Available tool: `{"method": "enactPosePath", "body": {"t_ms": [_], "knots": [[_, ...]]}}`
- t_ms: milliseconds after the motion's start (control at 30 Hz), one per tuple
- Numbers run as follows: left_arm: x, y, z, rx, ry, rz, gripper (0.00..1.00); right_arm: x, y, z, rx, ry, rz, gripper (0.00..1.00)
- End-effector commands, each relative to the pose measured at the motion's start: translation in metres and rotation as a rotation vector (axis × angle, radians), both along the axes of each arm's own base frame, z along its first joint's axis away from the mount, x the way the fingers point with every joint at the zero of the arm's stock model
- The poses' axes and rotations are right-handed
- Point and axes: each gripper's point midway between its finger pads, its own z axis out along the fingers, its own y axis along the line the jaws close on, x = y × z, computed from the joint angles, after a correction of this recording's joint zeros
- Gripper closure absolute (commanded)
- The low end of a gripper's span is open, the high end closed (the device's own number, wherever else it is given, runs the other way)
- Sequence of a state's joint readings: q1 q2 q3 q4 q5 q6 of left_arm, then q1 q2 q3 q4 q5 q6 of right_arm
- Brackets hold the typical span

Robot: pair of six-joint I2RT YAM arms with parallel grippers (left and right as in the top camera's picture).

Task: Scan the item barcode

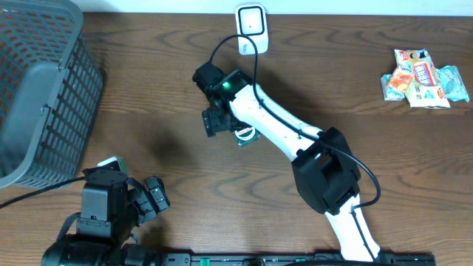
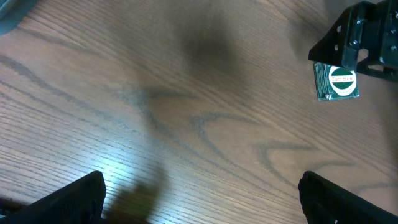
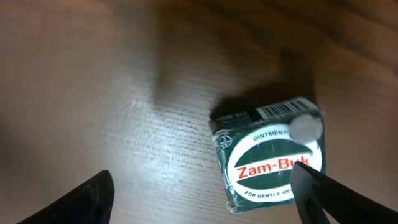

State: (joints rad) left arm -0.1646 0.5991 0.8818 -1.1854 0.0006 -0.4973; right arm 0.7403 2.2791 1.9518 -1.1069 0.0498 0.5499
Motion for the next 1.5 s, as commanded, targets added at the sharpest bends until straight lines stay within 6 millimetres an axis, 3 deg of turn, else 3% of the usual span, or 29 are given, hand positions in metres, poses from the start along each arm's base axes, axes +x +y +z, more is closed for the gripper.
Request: {"method": "enactPosePath", "body": {"t_ms": [0, 233, 300, 500, 633, 800, 1033, 1233, 1367, 1467], "knots": [[-0.001, 0.002, 0.0, 0.009, -0.001, 0.006, 0.02, 0.014, -0.012, 0.005, -0.026, -0.076, -0.291, 0.14], [-0.001, 0.002, 0.0, 0.009, -0.001, 0.006, 0.02, 0.006, -0.022, -0.007, -0.006, -0.052, -0.655, 0.15], [-0.001, 0.002, 0.0, 0.009, -0.001, 0.006, 0.03, 0.002, -0.026, -0.01, -0.006, -0.042, -0.775, 0.11], [-0.001, 0.002, 0.0, 0.009, -0.001, 0.006, 0.02, -0.003, -0.037, -0.011, -0.018, -0.023, -0.96, 0.01], [-0.001, 0.002, 0.0, 0.009, -0.001, 0.006, 0.02, -0.001, -0.043, -0.013, -0.011, -0.023, -1.05, 0.01], [-0.001, 0.002, 0.0, 0.009, -0.001, 0.006, 0.02, 0.0, -0.046, -0.02, -0.027, -0.016, -1.059, 0.01], [-0.001, 0.002, 0.0, 0.009, -0.001, 0.006, 0.02, -0.004, -0.04, -0.051, -0.047, 0.041, -1.06, 0.01], [-0.001, 0.002, 0.0, 0.009, -0.001, 0.006, 0.02, -0.01, -0.046, -0.054, -0.085, 0.053, -1.055, 0.17], [-0.001, 0.002, 0.0, 0.009, -0.001, 0.006, 0.02, -0.013, -0.049, -0.054, -0.109, 0.062, -1.008, 0.17], [-0.001, 0.002, 0.0, 0.009, -0.001, 0.006, 0.02, -0.01, -0.051, -0.053, -0.114, 0.067, -0.933, 0.29]]}}
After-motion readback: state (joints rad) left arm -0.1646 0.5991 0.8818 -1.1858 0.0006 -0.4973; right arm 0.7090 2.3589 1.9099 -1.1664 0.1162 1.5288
